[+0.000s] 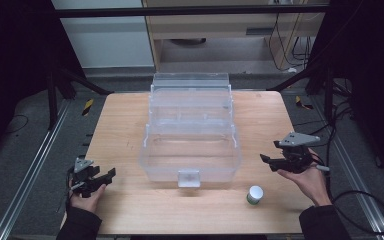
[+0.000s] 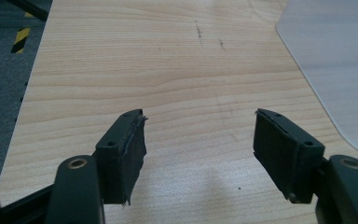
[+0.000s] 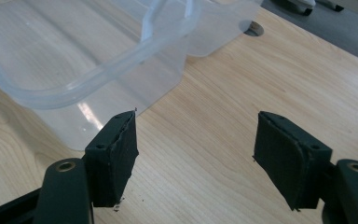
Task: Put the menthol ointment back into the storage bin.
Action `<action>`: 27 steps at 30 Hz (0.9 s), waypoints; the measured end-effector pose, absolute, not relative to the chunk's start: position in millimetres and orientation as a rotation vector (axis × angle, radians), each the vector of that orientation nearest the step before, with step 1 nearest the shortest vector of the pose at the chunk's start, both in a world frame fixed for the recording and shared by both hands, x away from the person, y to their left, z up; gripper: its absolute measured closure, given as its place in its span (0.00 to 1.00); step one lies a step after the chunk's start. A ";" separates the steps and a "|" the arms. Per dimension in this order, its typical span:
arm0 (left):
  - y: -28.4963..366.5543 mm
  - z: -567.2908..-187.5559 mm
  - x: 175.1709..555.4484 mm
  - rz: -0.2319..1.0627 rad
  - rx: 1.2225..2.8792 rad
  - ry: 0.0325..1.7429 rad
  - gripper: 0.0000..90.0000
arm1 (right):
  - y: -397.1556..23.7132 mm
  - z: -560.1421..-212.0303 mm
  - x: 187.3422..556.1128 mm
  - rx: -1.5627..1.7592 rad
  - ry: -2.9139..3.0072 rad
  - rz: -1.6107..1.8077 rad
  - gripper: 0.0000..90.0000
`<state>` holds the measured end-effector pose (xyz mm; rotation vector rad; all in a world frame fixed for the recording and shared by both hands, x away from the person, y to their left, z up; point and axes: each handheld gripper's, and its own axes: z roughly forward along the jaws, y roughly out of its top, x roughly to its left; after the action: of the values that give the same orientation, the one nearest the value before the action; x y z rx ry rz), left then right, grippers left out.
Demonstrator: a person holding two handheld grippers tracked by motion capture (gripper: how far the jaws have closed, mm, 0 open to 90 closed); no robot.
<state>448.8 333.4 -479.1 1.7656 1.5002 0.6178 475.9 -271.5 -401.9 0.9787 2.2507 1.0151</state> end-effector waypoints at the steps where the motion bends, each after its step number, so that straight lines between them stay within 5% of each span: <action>1: 333.3 -479.2 448.9 0.616 1.768 1.500 0.38 | -270.1 -399.8 476.5 0.968 2.263 1.015 0.33; 27: 331.7 -479.5 449.3 0.625 1.782 1.513 0.47 | -238.3 -372.5 474.6 0.611 2.640 0.803 0.30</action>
<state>449.3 331.7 -479.5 1.7823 1.5130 0.6255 474.6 -238.3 -372.5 0.6111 2.6396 0.8034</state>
